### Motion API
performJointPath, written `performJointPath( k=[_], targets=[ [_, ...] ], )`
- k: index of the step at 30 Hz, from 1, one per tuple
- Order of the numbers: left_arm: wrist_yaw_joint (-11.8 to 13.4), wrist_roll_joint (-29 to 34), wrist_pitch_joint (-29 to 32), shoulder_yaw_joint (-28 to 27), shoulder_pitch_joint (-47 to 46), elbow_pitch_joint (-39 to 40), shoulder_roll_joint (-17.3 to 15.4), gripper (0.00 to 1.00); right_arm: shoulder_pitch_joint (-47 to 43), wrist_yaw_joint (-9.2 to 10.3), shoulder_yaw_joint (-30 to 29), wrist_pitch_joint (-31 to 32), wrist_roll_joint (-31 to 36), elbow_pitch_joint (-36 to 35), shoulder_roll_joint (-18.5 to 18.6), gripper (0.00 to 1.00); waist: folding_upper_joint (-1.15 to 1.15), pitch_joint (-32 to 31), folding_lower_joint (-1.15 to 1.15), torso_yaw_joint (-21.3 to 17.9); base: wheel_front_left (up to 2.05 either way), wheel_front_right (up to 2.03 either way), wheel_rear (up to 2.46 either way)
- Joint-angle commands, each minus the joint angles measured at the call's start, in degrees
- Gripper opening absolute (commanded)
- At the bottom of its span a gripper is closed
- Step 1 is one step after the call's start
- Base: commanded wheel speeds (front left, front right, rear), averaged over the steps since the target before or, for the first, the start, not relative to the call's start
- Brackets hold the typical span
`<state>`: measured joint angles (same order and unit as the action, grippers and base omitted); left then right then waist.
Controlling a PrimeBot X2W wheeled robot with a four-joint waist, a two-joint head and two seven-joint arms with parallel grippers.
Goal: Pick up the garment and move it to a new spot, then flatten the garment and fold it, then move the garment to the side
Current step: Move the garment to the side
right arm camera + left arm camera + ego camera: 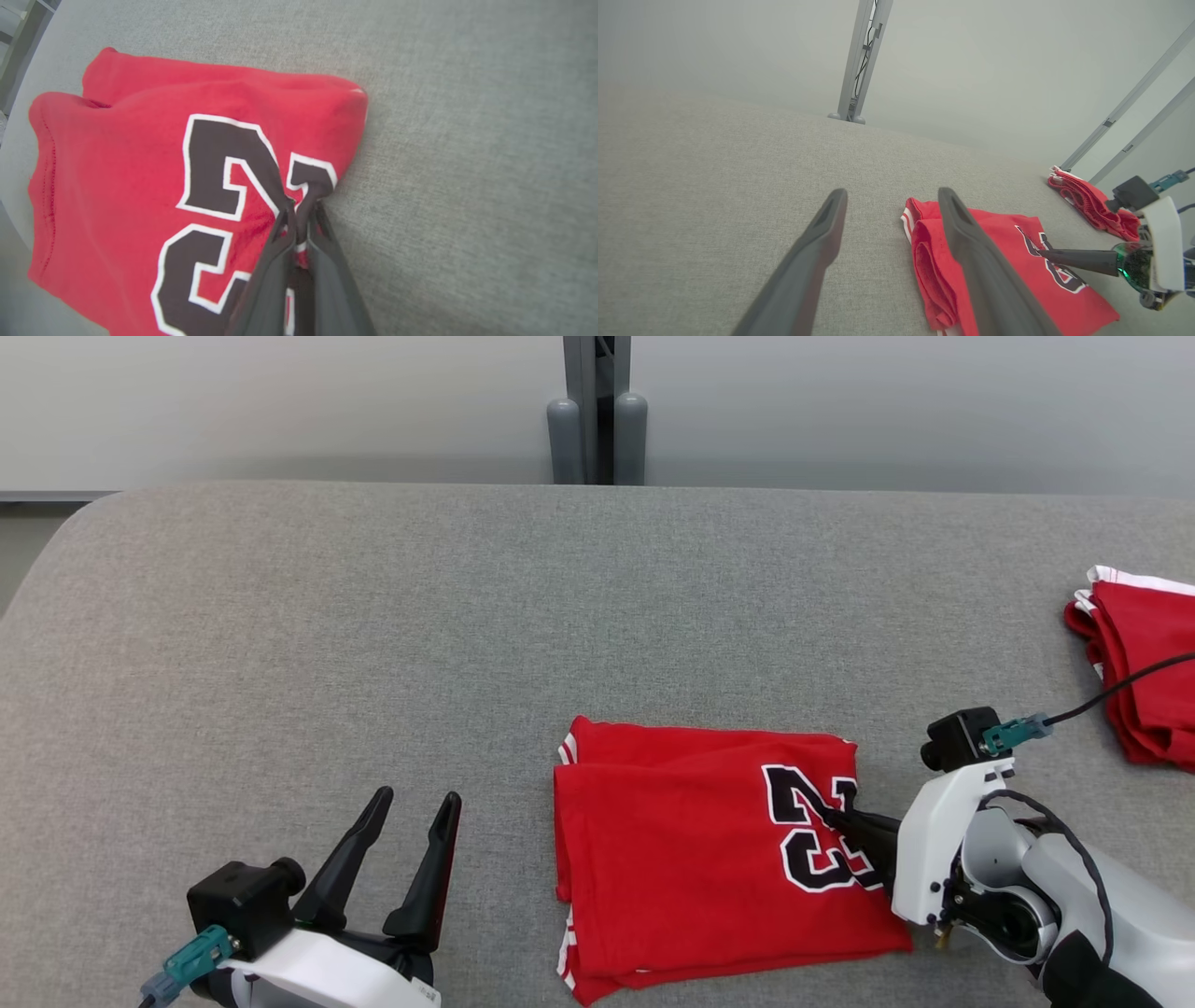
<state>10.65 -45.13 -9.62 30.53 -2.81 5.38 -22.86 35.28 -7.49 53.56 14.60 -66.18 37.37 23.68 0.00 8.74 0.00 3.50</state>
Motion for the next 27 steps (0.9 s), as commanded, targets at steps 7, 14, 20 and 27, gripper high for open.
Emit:
performJointPath(
  k=[7, 14, 20, 27],
  targets=[
    [0.5, 0.1, -0.4, -0.3, -0.1, 0.4, -0.4, 1.00, 1.3, 0.00, -0.8, -3.1, 0.8, -1.7, 2.3, 0.00, 0.00, -0.5, 0.00, -2.1, 0.00, 0.00, 0.00],
    [0.9, 0.5, -0.6, -0.2, 0.5, 1.3, -0.8, 1.00, 3.0, -0.01, -3.2, -5.0, 3.6, -0.9, 4.8, 0.00, 0.00, -1.0, 0.00, -5.5, 0.00, 0.00, 0.00],
    [1.0, 1.0, -0.2, 0.3, -0.2, 2.2, -1.1, 1.00, 4.4, -0.01, -5.1, -4.1, 5.6, -1.4, 6.2, 0.00, 0.00, -1.0, 0.00, -10.0, 0.00, 0.00, 0.00],
    [1.1, 2.3, 0.4, 0.8, -2.7, 2.8, -1.2, 1.00, 7.0, -0.01, -7.3, -2.0, 8.2, -3.1, 6.9, 0.00, 0.00, 0.2, 0.00, -15.7, 0.00, 0.00, 0.00]
  ],
)
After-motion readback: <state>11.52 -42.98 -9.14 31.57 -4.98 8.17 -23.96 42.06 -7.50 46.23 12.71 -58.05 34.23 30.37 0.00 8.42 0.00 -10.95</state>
